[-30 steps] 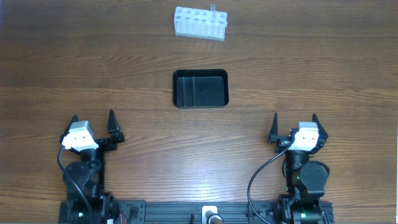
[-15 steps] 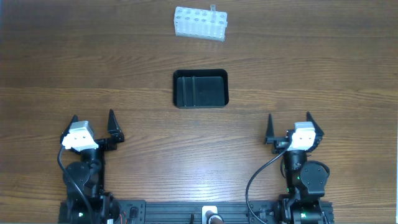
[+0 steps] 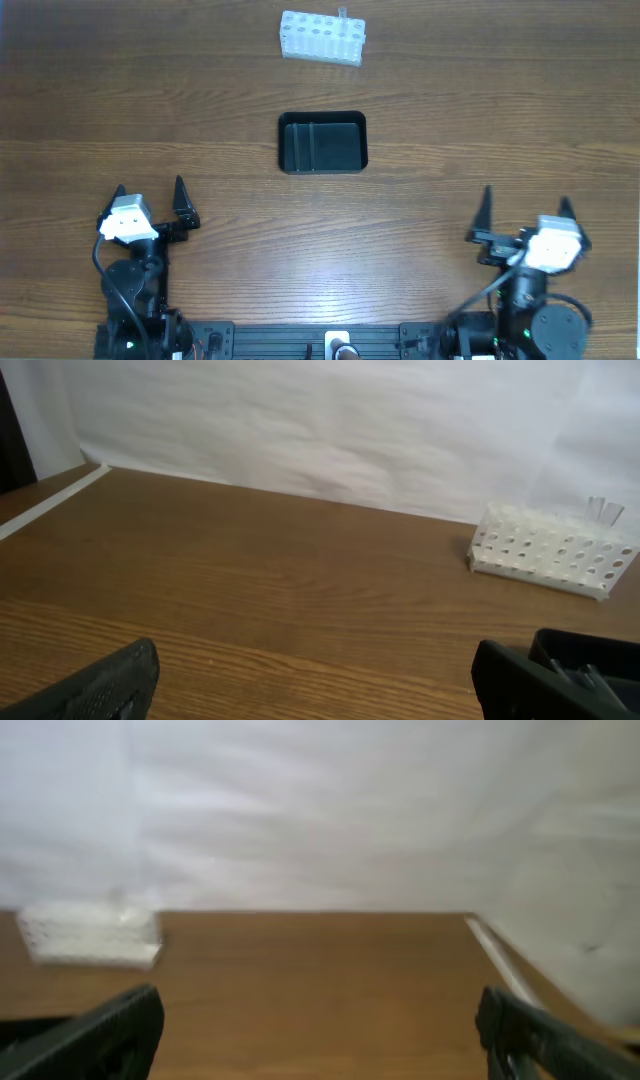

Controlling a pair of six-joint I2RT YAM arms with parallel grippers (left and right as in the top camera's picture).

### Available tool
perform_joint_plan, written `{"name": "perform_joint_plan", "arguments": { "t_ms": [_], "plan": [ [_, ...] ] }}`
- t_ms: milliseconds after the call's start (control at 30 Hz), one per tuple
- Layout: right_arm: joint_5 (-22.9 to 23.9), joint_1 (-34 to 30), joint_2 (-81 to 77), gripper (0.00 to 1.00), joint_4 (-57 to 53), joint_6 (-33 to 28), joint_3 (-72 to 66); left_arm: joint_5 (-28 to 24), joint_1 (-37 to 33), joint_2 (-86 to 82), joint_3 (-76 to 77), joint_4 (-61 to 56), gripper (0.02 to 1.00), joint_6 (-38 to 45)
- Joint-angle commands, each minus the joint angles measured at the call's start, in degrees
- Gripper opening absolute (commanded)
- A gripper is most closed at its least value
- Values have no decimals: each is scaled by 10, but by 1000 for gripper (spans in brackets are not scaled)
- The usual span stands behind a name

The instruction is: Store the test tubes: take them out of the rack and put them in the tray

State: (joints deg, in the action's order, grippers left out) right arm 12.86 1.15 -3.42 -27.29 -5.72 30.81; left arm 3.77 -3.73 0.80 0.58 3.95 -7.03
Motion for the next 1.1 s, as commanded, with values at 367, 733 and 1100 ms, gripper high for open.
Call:
{"name": "perform_joint_plan", "arguments": {
  "t_ms": [367, 733, 1100],
  "plan": [
    [-42, -4, -272, 993, -231, 9, 307, -5, -3, -4, -3, 0, 998, 10],
    [-79, -3, -319, 993, -233, 186, 319, -5, -3, -4, -2, 0, 996, 10],
    [-69, 2, -576, 991, -405, 265, 506, -5, -3, -4, -3, 0, 998, 10]
  ]
}}
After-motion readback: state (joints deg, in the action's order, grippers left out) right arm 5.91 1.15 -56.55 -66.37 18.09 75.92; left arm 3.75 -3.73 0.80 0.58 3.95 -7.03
